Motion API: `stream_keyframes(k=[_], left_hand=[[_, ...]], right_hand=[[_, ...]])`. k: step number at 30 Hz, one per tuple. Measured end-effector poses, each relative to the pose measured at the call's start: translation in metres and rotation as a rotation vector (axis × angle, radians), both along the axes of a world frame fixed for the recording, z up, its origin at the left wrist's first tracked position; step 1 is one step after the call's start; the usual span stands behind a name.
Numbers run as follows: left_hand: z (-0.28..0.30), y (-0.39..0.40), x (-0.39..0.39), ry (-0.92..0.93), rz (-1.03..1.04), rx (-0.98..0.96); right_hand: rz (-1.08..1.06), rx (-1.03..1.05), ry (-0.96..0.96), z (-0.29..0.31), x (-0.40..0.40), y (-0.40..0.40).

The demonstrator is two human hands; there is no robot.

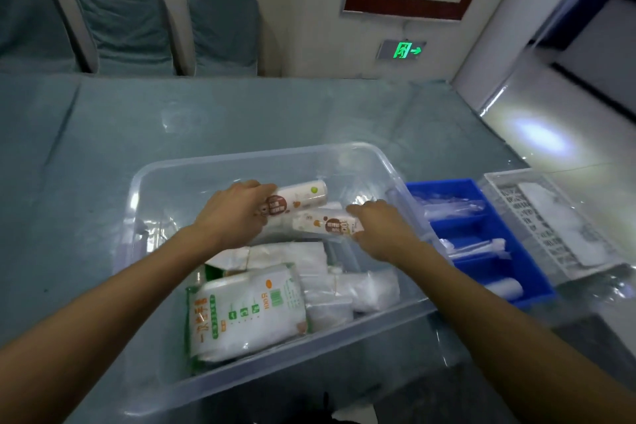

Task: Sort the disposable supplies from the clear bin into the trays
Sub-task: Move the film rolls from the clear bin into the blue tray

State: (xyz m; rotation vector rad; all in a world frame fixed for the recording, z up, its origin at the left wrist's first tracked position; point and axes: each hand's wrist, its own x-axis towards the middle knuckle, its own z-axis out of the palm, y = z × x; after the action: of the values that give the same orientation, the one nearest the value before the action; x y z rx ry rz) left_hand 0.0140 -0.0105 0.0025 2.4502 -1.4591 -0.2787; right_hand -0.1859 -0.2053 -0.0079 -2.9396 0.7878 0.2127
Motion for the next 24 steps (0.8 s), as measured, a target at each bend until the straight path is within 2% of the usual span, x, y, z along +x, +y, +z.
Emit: stream_keyframes(k=[7, 13, 18, 24], left_hand=[[0.029, -0.015, -0.001, 0.018, -0.020, -0.118], [0.063, -0.043, -0.014, -0.010, -0.068, -0.216], [0.087, -0.084, -0.058, -0.035, -0.155, -0.261], [0.100, -0.155, -0.149, -0.063, -0.251, -0.257]], right_hand=[[-0.082, -0.062, -0.135, 0.050, -0.035, 0.001], [-0.177, -0.056, -0.365, 0.080, -0.086, -0.017], [-0.353, -0.028, -0.477, 0.086, -0.154, -0.046], [-0.498, -0.048, -0.465, 0.090, -0.264, -0.079]])
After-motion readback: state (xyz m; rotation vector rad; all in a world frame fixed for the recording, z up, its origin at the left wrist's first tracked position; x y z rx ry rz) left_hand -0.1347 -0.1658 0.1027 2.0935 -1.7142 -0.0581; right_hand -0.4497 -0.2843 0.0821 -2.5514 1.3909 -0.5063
